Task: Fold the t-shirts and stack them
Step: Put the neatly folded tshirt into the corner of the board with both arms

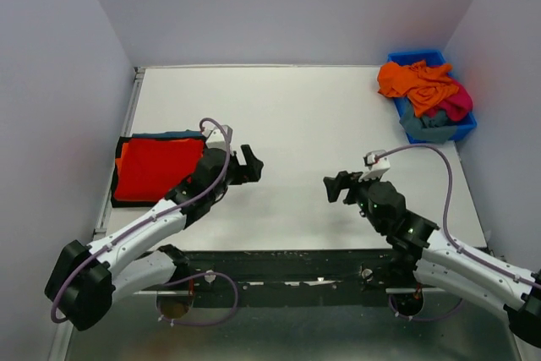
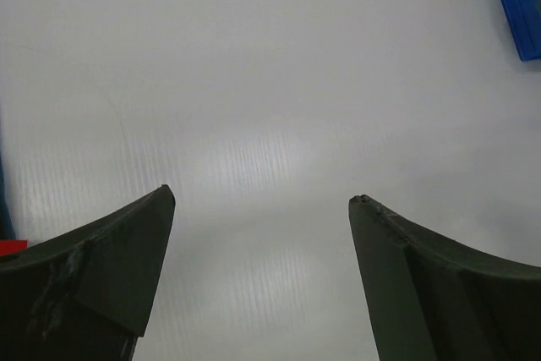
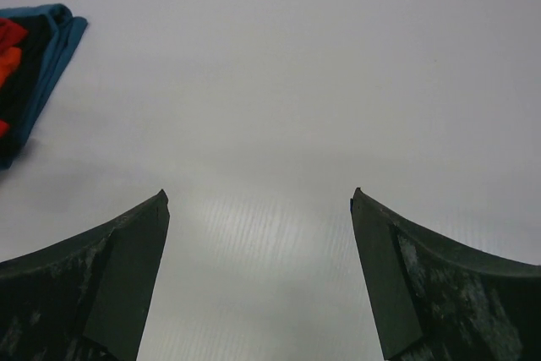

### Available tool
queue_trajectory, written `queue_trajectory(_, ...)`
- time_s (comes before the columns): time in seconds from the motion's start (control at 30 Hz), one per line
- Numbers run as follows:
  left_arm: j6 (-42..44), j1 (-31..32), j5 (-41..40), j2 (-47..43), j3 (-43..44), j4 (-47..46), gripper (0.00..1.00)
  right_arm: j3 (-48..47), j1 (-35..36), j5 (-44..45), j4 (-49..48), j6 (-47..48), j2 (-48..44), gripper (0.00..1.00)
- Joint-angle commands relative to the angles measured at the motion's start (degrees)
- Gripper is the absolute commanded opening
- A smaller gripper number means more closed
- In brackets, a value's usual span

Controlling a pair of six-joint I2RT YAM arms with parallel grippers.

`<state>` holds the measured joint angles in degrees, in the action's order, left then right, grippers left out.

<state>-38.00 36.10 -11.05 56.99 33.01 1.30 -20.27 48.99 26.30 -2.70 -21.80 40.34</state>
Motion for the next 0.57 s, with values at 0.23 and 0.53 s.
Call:
queue_trajectory(0.23,10.40,5.39,-1.79,2.16,-6.03,-20.10,0.99,3.40,-0.30,9.64,-1.70,-0.52,-5.71,0.96)
queue_trajectory(0.53,9.96,5.48,-0.64,2.60,-5.77,-19.94,0.99,2.78,-0.21,9.20,-1.52,-0.61,-4.30,0.96)
